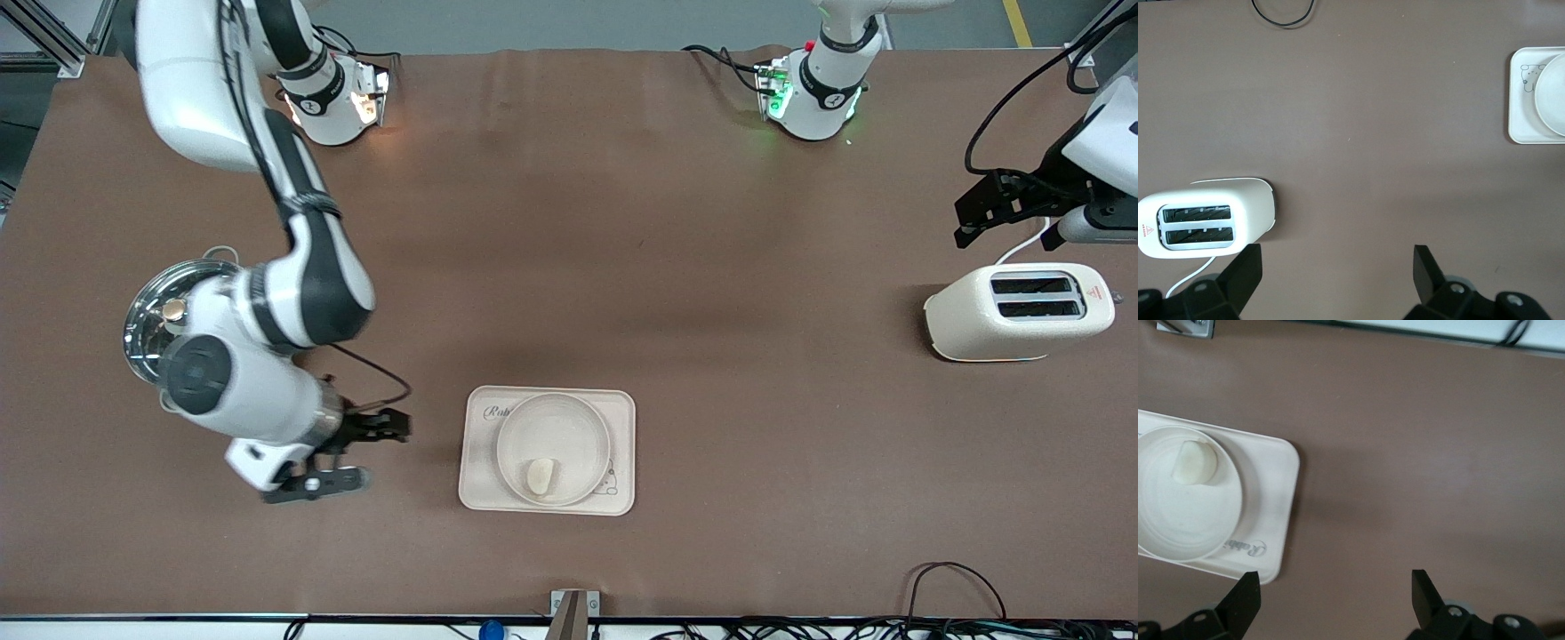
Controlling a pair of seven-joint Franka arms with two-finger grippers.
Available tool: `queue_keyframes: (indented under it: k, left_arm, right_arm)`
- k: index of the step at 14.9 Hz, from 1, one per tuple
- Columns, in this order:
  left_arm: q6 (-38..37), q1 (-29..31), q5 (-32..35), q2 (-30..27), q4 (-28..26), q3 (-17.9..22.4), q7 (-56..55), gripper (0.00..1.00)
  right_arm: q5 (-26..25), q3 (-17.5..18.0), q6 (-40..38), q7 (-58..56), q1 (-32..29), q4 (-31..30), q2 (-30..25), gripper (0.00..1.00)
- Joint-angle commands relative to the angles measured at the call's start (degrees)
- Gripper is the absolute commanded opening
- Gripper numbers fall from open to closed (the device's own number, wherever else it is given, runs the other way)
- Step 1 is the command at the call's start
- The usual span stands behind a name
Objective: Place bun in plate and plate on tray
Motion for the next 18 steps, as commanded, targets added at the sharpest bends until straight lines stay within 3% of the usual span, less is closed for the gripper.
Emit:
queue_keyframes:
  k: [1, 4, 9, 12, 18]
  left_arm:
    - [-1.0, -0.1, 0.1, 0.3, 1.1, 0.2, 0.5, 1.00]
    - [-1.0, -0.1, 0.1, 0.3, 1.1, 0.2, 0.5, 1.00]
    - [-1.0, -0.1, 0.1, 0.3, 1.1, 0.2, 0.4, 1.00]
    - [-1.0, -0.1, 0.1, 0.3, 1.1, 0.2, 0.5, 1.00]
    - [-1.0, 0.1, 0.1, 0.3, 1.2, 0.2, 0.7, 1.00]
  right_arm:
    - [-1.5, 0.9, -8.3, -6.7, -4.1, -2.9, -7.8, 1.00]
    - [-2.6, 0.5, -14.3, -6.6, -5.6, -7.4, -17.0, 1.00]
    - [-4.6, 0.5, -14.4, -7.1, -11.5, -27.7, -37.9, 1.00]
    - [-10.5, 0.1, -18.9, -7.3, -11.9, -28.7, -42.2, 1.00]
    - [-10.2, -0.5, -17.8, -7.3, -13.9, -36.9, -50.5, 1.00]
